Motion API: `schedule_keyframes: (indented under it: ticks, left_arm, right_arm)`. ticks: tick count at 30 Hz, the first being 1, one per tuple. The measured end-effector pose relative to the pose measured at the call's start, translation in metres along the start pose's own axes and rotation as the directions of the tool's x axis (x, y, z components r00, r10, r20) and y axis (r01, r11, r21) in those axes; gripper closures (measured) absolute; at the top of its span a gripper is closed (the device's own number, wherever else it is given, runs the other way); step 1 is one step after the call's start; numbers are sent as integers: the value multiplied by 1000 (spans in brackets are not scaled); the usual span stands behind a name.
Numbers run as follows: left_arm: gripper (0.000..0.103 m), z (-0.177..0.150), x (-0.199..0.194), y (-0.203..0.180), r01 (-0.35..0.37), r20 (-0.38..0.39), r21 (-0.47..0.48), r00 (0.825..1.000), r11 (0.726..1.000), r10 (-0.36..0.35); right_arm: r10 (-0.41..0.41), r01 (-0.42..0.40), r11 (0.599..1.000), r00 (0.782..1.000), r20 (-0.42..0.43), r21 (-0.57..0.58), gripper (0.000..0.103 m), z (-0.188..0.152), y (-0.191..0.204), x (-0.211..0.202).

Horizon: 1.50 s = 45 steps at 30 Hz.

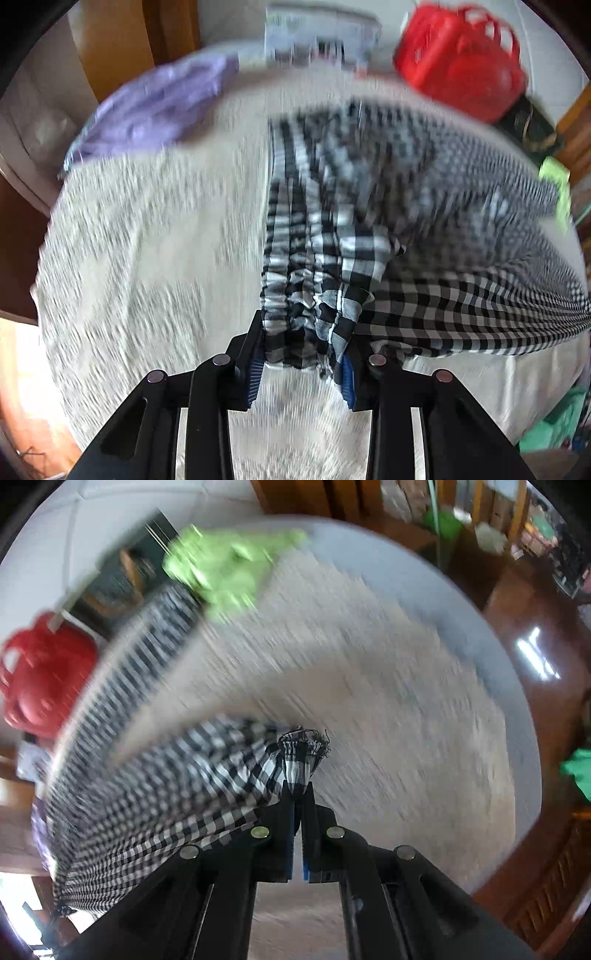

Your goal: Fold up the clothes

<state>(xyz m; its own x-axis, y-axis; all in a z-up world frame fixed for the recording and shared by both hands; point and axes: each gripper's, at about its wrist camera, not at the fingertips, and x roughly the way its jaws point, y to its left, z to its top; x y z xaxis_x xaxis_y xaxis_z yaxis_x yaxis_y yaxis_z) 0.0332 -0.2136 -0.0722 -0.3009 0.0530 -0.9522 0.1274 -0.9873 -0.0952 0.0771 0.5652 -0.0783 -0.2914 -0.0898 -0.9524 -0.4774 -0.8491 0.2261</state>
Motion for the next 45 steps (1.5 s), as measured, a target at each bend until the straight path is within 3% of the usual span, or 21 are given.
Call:
schedule_keyframes:
  ticks: [2, 4, 7, 8, 9, 11, 13, 17, 20, 23, 29, 32, 37, 41, 44, 45]
  left_arm:
    - [68, -10, 7, -1, 25, -27, -7, 999, 1000, -25]
    - [54, -12, 4, -2, 34, -26, 3, 999, 999, -33]
    - [31, -9, -19, 0, 13, 27, 18, 1000, 1000, -14]
    - [30, -5, -29, 4, 12, 51, 10, 999, 1000, -12]
    - [28, -3, -38, 6, 14, 74, -1, 997, 1000, -14]
    - [26, 6, -52, 11, 6, 113, -25, 994, 1000, -3]
    - [25, 24, -54, 11, -13, 127, -29, 992, 999, 17]
    - [25, 73, -33, 6, -33, 97, -62, 995, 998, 38]
    - [24, 108, -11, -2, -26, 79, -80, 996, 996, 33]
    - [20, 136, 10, -15, -26, 58, -62, 998, 998, 30]
    - [20, 187, 53, -25, -47, 15, -59, 999, 997, 48]
    - [20, 205, 73, -25, -55, 1, -54, 998, 997, 55]
    - [20, 222, 106, -24, -43, -28, -56, 999, 998, 41]
    - [18, 226, 127, -34, -58, -41, -11, 997, 998, 58]
    - [10, 224, 138, -48, -128, -43, 52, 991, 990, 130]
    - [10, 223, 139, -48, -126, -46, 33, 991, 991, 128]
  right_arm:
    - [-80, 80, 997, 994, -71, -16, 99, -16, -14, 20]
    - [-141, 140, 990, 984, -112, -24, 95, -25, -24, 33]
    - [-232, 227, 972, 967, -102, -60, 58, -26, -23, 30]
    - [-259, 254, 965, 962, -88, -72, 40, -25, -22, 26]
    - [-285, 279, 957, 956, -69, -84, 36, -23, -20, 19]
    - [-313, 309, 946, 949, -29, -96, 36, -17, -13, 5]
    - [-291, 291, 952, 957, 10, -97, 36, -8, -4, -7]
    - [-147, 154, 982, 986, 76, -109, 36, 20, 32, -23]
    - [3, 8, 991, 996, 84, -131, 33, 45, 67, -15]
    - [88, -73, 982, 993, 81, -174, 26, 64, 104, 0]
    - [138, -106, 951, 987, 89, -291, 26, 140, 194, 34]
    - [112, -68, 939, 987, 113, -336, 26, 177, 222, 56]
    - [1, 52, 902, 992, 123, -429, 26, 229, 261, 97]
    - [-90, 150, 861, 985, 144, -486, 26, 254, 279, 131]
    - [-166, 202, 835, 979, 115, -512, 22, 263, 284, 162]
    - [-183, 211, 824, 977, 104, -526, 22, 263, 284, 171]
